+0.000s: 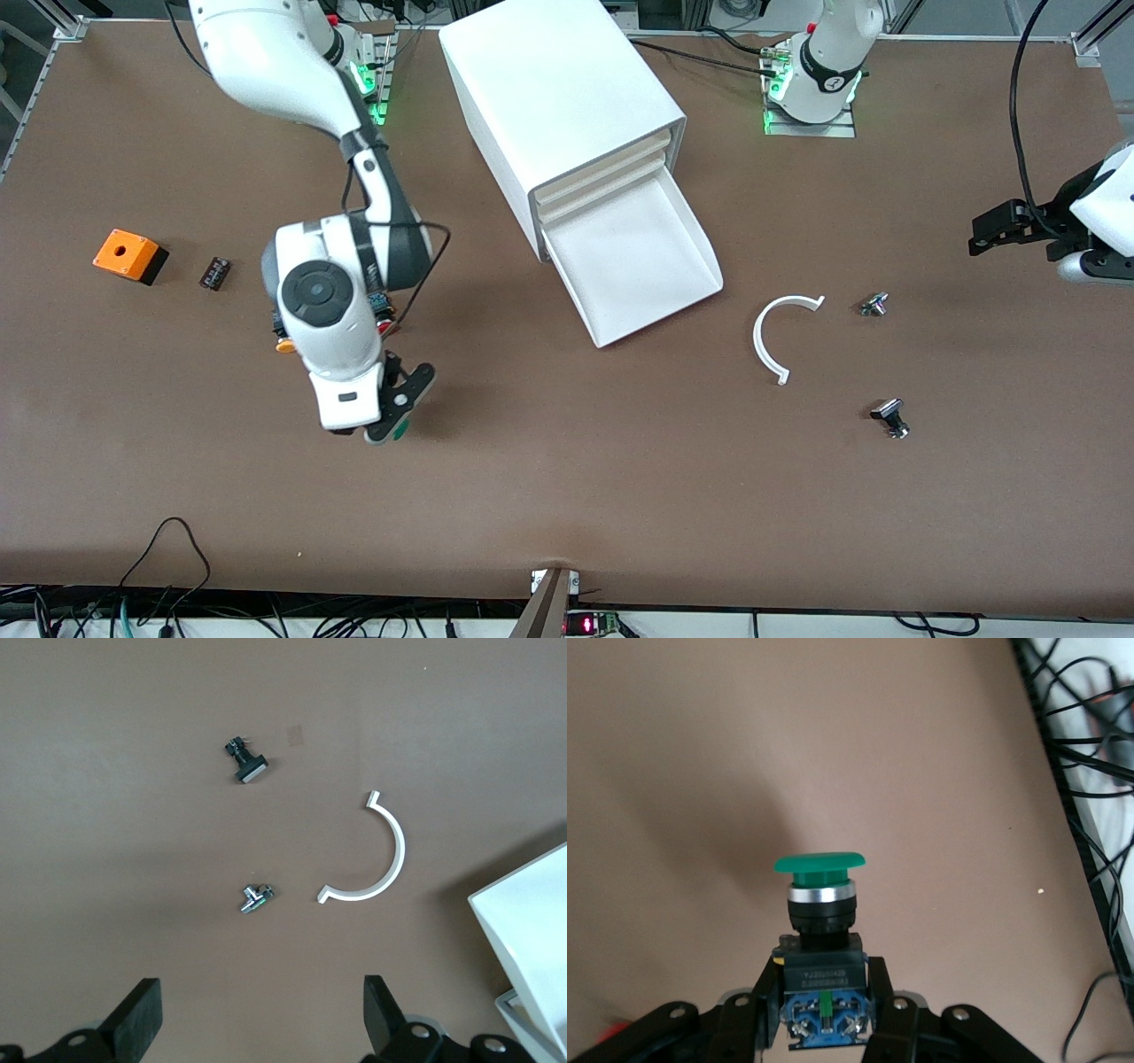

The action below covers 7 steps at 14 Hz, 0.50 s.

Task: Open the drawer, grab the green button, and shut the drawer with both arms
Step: 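Carry the green button with the right gripper beside the red button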

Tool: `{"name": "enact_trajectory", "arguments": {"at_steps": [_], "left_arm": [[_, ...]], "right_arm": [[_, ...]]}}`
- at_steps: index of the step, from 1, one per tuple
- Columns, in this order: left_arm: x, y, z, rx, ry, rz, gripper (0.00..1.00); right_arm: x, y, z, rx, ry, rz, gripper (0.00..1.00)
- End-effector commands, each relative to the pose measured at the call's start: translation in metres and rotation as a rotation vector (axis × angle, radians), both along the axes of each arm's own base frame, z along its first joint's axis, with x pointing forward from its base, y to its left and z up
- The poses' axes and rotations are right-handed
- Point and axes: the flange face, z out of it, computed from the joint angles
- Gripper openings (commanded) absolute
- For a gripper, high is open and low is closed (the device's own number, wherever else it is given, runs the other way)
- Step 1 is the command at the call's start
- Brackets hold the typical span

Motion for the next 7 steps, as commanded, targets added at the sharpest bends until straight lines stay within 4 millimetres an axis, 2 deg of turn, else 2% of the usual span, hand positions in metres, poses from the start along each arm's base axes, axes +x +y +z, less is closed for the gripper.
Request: {"name": "enact_trajectory", "arguments": {"at_steps": [1, 3, 5, 6, 7], "left_arm": [[0.006, 0.0, 0.003, -0.026, 0.007, 0.028, 1.0], [0.013, 0.001, -0.011, -0.024, 0.031, 0.023, 1.0], [0.016, 0.001, -0.02, -0.017, 0.047, 0.021, 1.0], [0.019, 0.001, -0.03, -0.017, 0.062, 0.02, 1.0], [0.025, 0.0, -0.047, -0.021, 0.091, 0.014, 1.0]], "right_arm": [[-0.005, -0.017, -0.024, -0.009, 0.043, 0.16, 0.28], [-0.007, -0.03, -0.042, -0.029, 0.044, 0.268, 0.28], [-0.007, -0.045, -0.051, -0.044, 0.046, 0.353, 0.28], [-0.013, -0.051, -0.064, -0.046, 0.066, 0.364, 0.28], [-0.02, -0.053, -0.075, -0.051, 0.071, 0.394, 0.28]]}}
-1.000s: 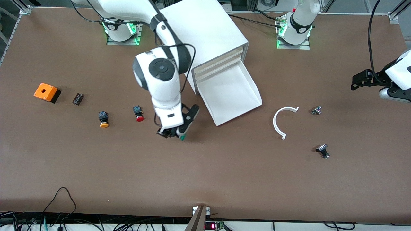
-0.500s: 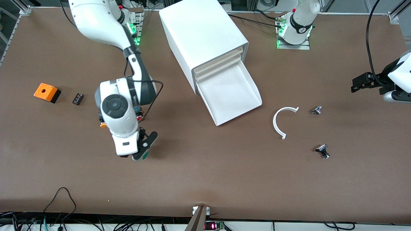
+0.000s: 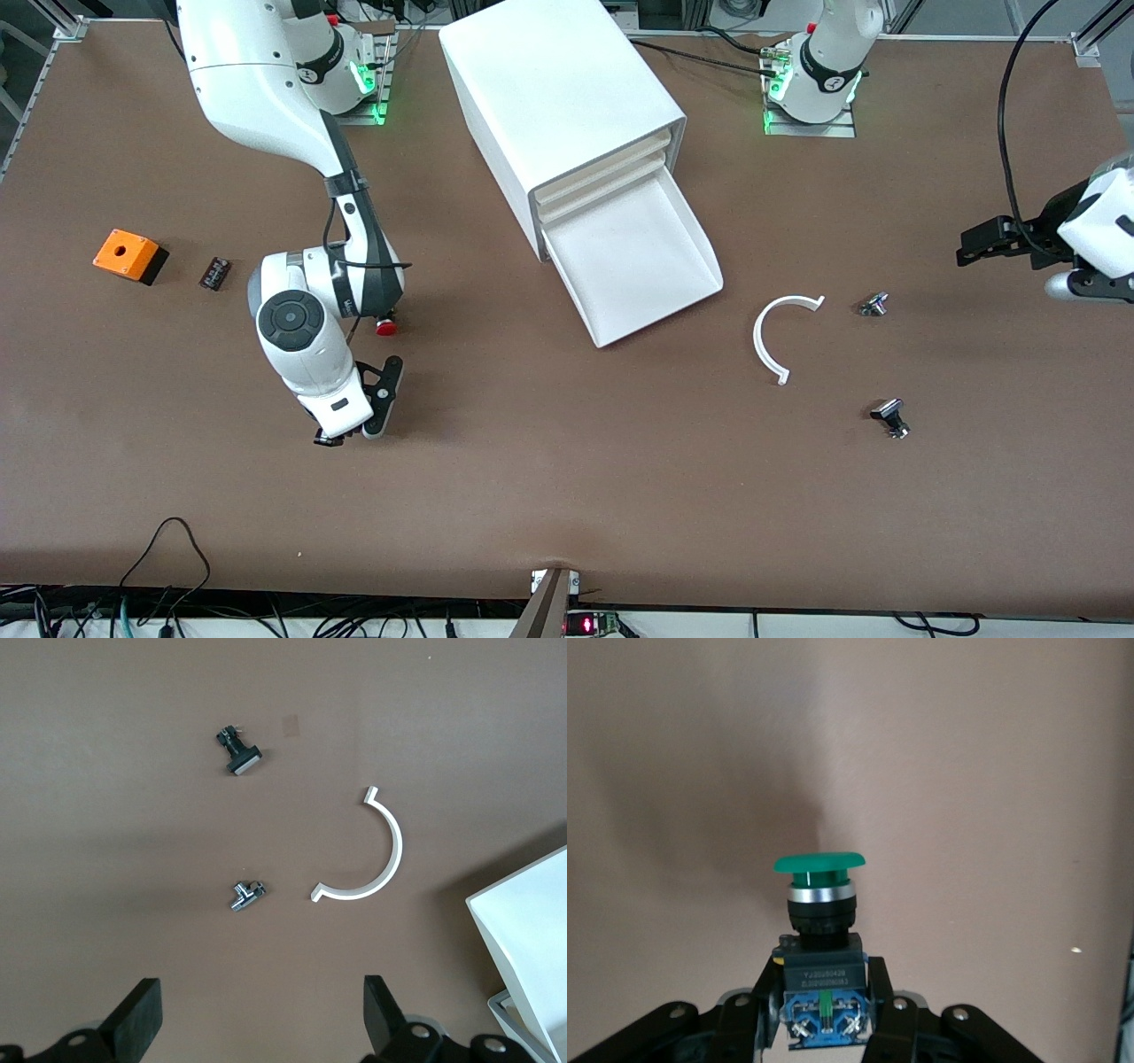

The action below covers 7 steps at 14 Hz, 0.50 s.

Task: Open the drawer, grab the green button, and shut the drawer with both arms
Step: 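Carry the green button with the right gripper beside the red button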

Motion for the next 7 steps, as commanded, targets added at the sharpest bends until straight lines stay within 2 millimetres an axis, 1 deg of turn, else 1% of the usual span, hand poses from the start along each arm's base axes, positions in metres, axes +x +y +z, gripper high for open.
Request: {"name": "enact_trajectory", "arguments": {"at_steps": [1, 2, 4, 5, 7], "left_arm": [[0.022, -0.002, -0.05, -0.017, 0.095, -0.001, 1.0], [0.024, -0.002, -0.055, -0.015, 0.104, -0.006, 1.0], [0.025, -0.003, -0.058, -0.026, 0.103, -0.077, 1.0], [0.026, -0.009, -0.063, -0.032, 0.112, -0.084, 1.0], [0.033, -0.027, -0.085, -0.068, 0.138, -0.093, 1.0]], "right_arm": [[-0.02, -0.013, -0.021, 0.013, 0.014, 0.094, 0.28], [-0.027, -0.016, -0.031, 0.016, 0.01, 0.11, 0.28], [-0.033, -0.026, -0.04, 0.024, -0.024, 0.14, 0.28], [-0.037, -0.03, -0.047, 0.025, -0.033, 0.141, 0.28], [-0.046, -0.036, -0.06, 0.029, -0.069, 0.149, 0.28]]}}
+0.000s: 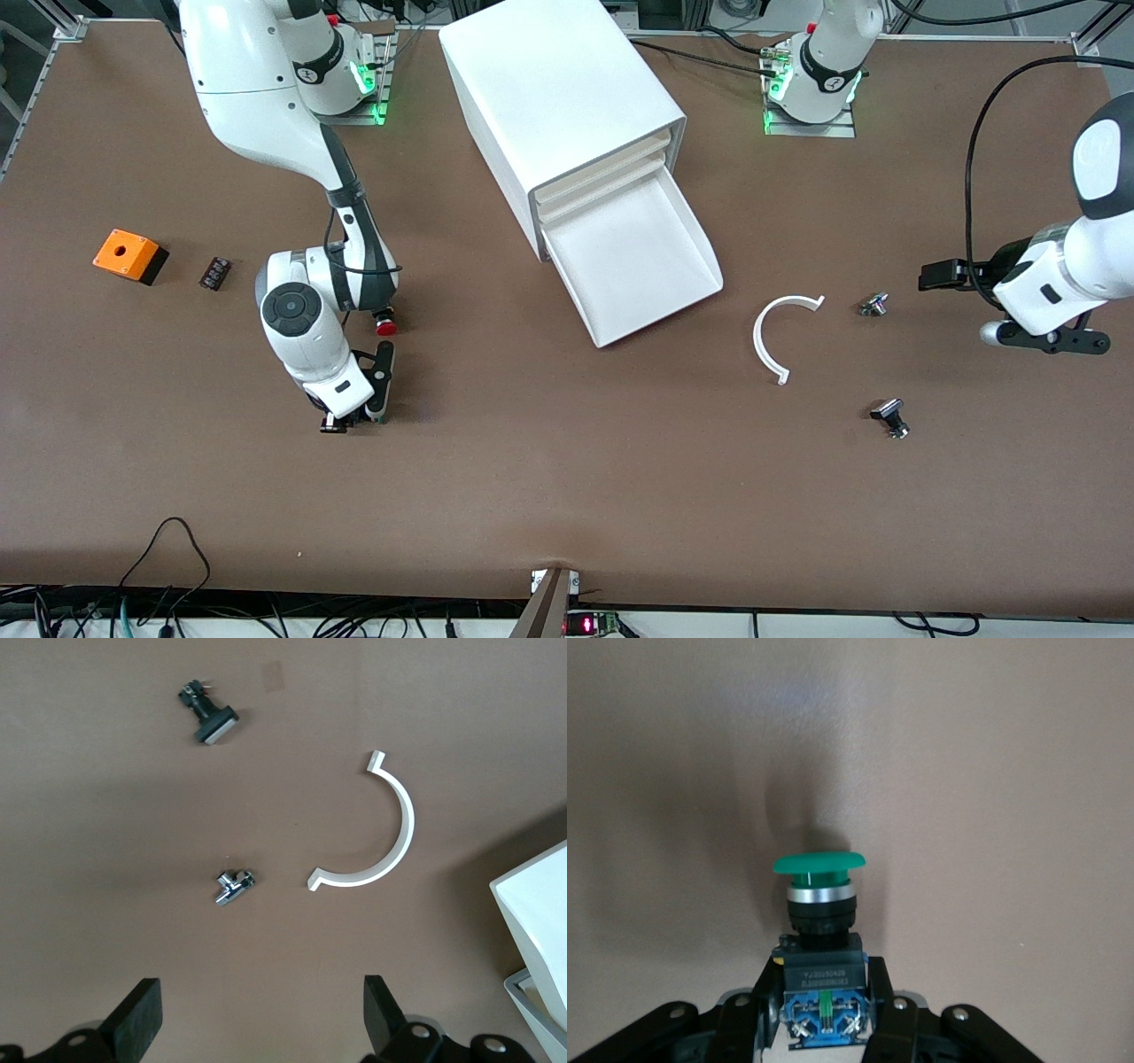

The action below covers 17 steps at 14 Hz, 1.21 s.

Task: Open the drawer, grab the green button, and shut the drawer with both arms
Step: 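Carry the green button with the right gripper beside the red button, then place the green button with the right gripper while the left gripper pushes the drawer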

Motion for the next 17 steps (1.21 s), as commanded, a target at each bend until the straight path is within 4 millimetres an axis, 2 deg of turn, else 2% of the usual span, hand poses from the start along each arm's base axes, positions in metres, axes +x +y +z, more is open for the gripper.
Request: {"name": "enact_trajectory", "arguments": {"at_steps": [1, 2, 3, 5, 8, 11, 13, 15, 17], "left_arm": [[0.011, -0.039, -0.017, -0.077, 0.023, -0.004, 1.0], [0.015, -0.055, -0.027, -0.083, 0.022, 0.046, 1.0], [0.019, -0.059, -0.034, -0.075, 0.014, 0.087, 1.0], [0.024, -0.087, -0.051, -0.085, 0.007, 0.14, 1.0], [0.031, -0.114, -0.096, -0.101, -0.036, 0.252, 1.0], [0.027, -0.168, -0.144, -0.107, -0.075, 0.36, 1.0], [0.024, -0.2, -0.168, -0.093, -0.086, 0.424, 1.0], [0.021, -0.219, -0.19, -0.081, -0.089, 0.492, 1.0], [0.009, -0.24, -0.206, -0.075, -0.102, 0.518, 1.0]], "right_arm": [[-0.019, -0.009, -0.004, 0.03, -0.026, 0.026, 0.37], [-0.018, -0.009, -0.003, 0.034, -0.029, 0.015, 0.67], [-0.017, -0.008, 0.0, 0.037, -0.035, 0.012, 1.0], [-0.011, -0.005, 0.016, 0.048, -0.057, 0.013, 1.0], [-0.001, 0.0, 0.043, 0.103, -0.069, -0.041, 1.0], [0.014, 0.008, 0.07, 0.165, -0.015, -0.099, 1.0], [0.022, 0.014, 0.096, 0.187, 0.022, -0.112, 1.0], [0.029, 0.02, 0.126, 0.213, 0.06, -0.12, 1.0], [0.036, 0.023, 0.156, 0.221, 0.109, -0.123, 1.0]]}}
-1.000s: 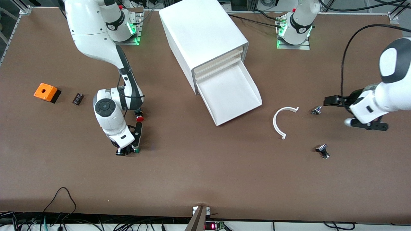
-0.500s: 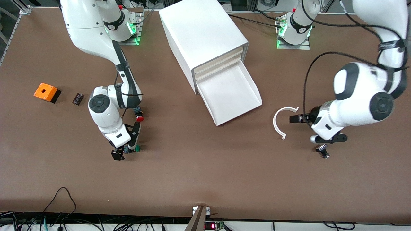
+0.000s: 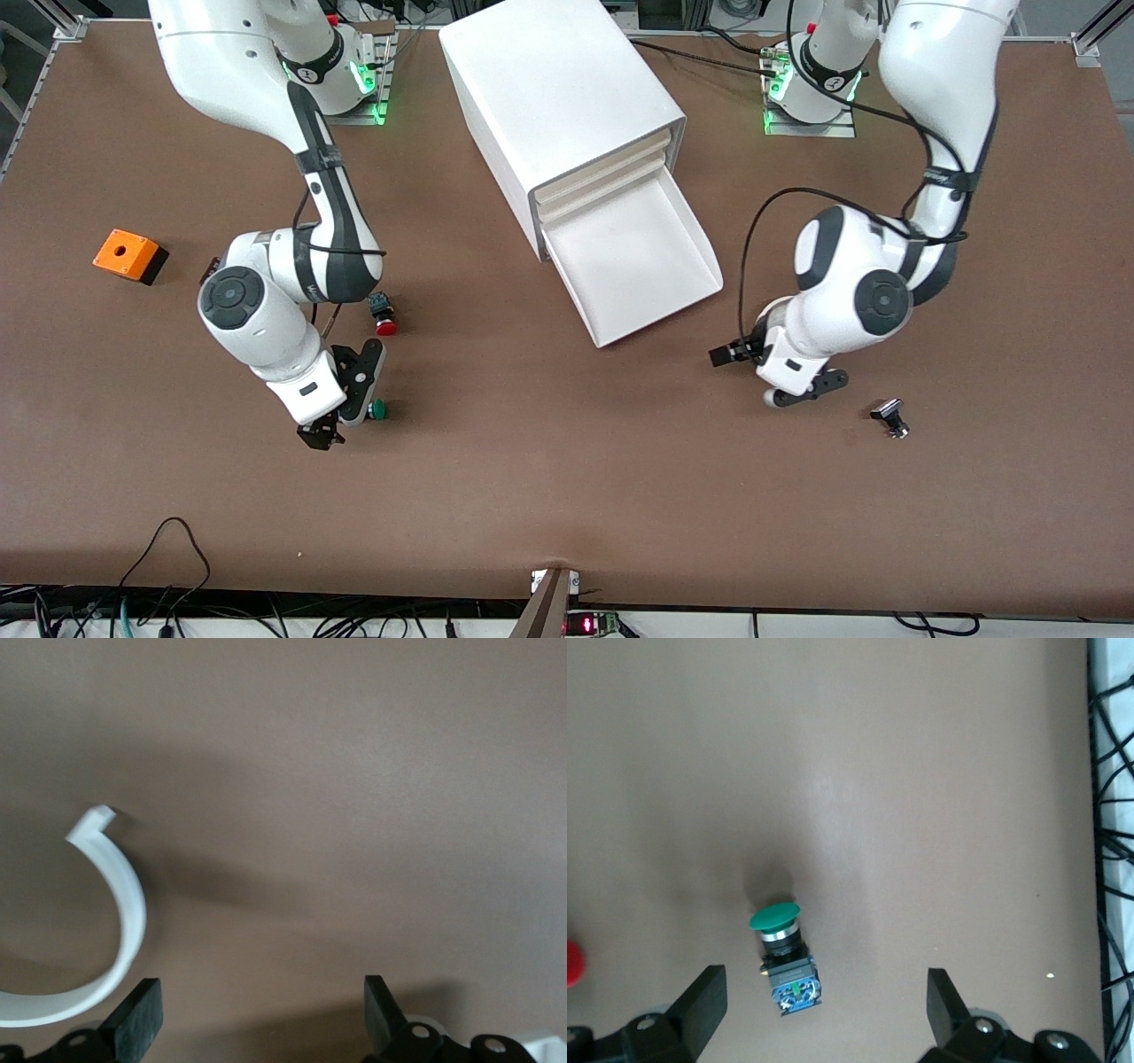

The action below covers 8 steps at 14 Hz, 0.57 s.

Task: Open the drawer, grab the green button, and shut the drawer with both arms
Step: 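Place the green button with the right gripper while the left gripper pushes the drawer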

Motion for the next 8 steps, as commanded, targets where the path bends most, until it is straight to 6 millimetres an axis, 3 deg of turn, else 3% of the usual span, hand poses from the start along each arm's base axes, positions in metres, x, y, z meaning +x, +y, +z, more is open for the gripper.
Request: {"name": "enact_trajectory", "arguments": {"at_steps": [1, 3, 6, 8], "left_arm": [[-0.016, -0.018, -0.019, 0.001, -0.006, 0.055, 1.0], [-0.032, -0.032, -0.035, 0.011, 0.014, 0.082, 1.0], [-0.052, -0.05, -0.052, 0.01, 0.042, 0.07, 1.0], [-0.073, -0.067, -0.064, 0.01, 0.077, 0.034, 1.0]], "right_arm": [[0.009, 0.001, 0.043, 0.052, 0.075, -0.001, 1.0], [0.009, -0.016, 0.071, 0.104, 0.139, -0.036, 1.0], [0.007, -0.03, 0.098, 0.109, 0.162, -0.047, 1.0], [0.003, -0.026, 0.122, 0.129, 0.137, -0.055, 1.0]]}}
